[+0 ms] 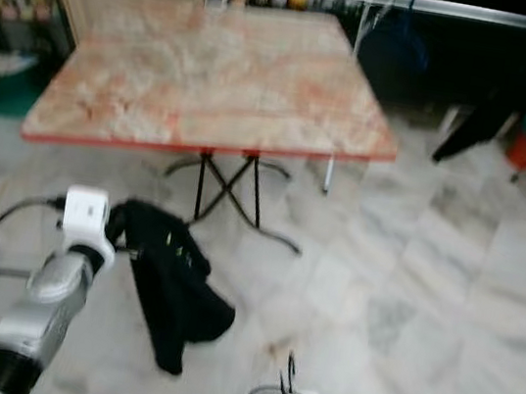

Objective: Hang hanger

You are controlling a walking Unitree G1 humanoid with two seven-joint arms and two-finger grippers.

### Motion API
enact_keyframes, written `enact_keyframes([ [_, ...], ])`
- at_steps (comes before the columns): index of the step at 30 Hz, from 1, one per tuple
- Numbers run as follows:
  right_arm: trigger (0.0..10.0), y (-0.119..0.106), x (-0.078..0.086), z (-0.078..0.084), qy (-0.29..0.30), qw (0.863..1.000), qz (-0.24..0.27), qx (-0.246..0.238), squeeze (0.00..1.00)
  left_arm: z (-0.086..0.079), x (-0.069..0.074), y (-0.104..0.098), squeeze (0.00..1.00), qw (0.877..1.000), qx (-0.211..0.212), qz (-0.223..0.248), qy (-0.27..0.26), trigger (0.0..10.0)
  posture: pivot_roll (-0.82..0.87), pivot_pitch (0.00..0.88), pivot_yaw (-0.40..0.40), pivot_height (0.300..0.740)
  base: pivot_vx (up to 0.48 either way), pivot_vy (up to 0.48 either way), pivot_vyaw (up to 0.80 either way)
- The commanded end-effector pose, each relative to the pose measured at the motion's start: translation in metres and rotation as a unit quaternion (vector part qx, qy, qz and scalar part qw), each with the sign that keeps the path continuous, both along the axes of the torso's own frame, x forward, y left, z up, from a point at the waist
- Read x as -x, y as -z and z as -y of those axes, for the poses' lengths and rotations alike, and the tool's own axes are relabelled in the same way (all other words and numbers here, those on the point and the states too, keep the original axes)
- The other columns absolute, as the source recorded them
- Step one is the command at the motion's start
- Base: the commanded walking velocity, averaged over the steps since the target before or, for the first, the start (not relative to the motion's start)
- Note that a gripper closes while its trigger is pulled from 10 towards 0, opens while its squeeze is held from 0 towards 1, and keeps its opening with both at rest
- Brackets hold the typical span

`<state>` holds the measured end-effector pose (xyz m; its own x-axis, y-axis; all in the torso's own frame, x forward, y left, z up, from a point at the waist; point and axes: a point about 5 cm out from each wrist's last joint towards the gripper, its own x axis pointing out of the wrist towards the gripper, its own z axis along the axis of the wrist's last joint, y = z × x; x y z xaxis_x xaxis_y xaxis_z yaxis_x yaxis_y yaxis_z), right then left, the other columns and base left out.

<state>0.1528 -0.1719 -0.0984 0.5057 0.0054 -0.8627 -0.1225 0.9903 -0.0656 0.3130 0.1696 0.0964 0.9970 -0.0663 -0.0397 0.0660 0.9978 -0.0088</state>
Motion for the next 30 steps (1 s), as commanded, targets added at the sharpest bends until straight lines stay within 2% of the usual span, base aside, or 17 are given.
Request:
enact_keyframes([
  [1, 10.0, 0.002, 0.005, 0.006, 0.004, 1.000, -0.009, 0.005, 0.00, 0.006, -0.002, -0.007, 0.00, 1.000, -0.002, 0.017, 0.007, 10.0, 0.00, 0.000, 0.009, 0.740, 0.360, 0.000, 0.00],
  [6, 10.0, 0.001, 0.004, 0.006, -0.015, 1.000, -0.006, 0.006, 0.00, 0.006, -0.002, -0.007, 0.00, 1.000, -0.001, 0.017, 0.005, 10.0, 0.00, 0.000, 0.009, 0.740, 0.361, 0.000, 0.00],
  [8, 10.0, 0.001, 0.004, 0.005, -0.035, 0.999, -0.008, 0.010, 0.00, 0.005, -0.002, -0.007, 0.00, 1.000, -0.002, 0.018, 0.005, 10.0, 0.00, 0.000, 0.008, 0.740, 0.364, 0.000, 0.80],
  [12, 10.0, 0.002, 0.006, 0.006, -0.006, 1.000, -0.009, -0.001, 0.00, 0.004, -0.002, -0.008, 0.00, 1.000, -0.001, 0.019, 0.001, 10.0, 0.00, 0.000, 0.007, 0.740, 0.360, 0.000, 0.20],
  [21, 10.0, 0.002, 0.006, 0.007, -0.009, 1.000, -0.014, -0.004, 0.00, 0.002, -0.001, -0.010, 0.00, 1.000, 0.007, 0.027, -0.009, 10.0, 0.00, 0.000, 0.005, 0.740, 0.343, 0.000, 0.00],
  [30, 10.0, 0.002, 0.006, 0.007, -0.011, 1.000, -0.014, -0.011, 0.00, -0.004, 0.003, -0.023, 0.00, 0.998, 0.018, 0.053, -0.016, 10.0, 0.00, 0.000, 0.003, 0.740, 0.000, 0.000, 0.00],
])
